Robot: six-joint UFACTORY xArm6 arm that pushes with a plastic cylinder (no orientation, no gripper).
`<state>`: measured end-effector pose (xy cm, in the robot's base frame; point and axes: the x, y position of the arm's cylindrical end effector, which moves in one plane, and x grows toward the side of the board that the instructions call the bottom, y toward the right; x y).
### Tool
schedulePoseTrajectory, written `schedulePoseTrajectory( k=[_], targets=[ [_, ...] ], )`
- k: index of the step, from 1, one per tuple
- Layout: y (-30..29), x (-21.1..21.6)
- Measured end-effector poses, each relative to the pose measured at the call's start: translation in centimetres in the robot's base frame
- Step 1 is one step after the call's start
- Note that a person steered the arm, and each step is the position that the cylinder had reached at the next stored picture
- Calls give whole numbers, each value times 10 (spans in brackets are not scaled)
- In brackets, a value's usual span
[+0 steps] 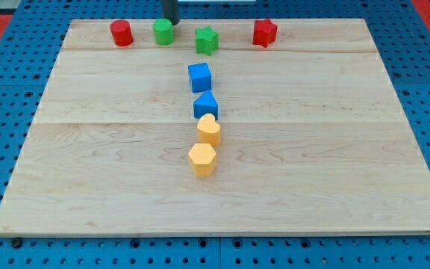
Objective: Push the green star to the center of the board
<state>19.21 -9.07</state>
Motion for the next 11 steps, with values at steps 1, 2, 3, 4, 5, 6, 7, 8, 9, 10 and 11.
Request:
schedulePoseTrajectory(
  k=[1,2,3,4,5,6,7,8,9,10,11],
  targets=[
    [-1,7],
    [-12,51],
    [-60,53],
    [-79,69],
    [-56,98],
    [3,131],
    [36,150],
    [-4,101],
    [-13,45],
    [39,21],
    [88,47]
  ],
)
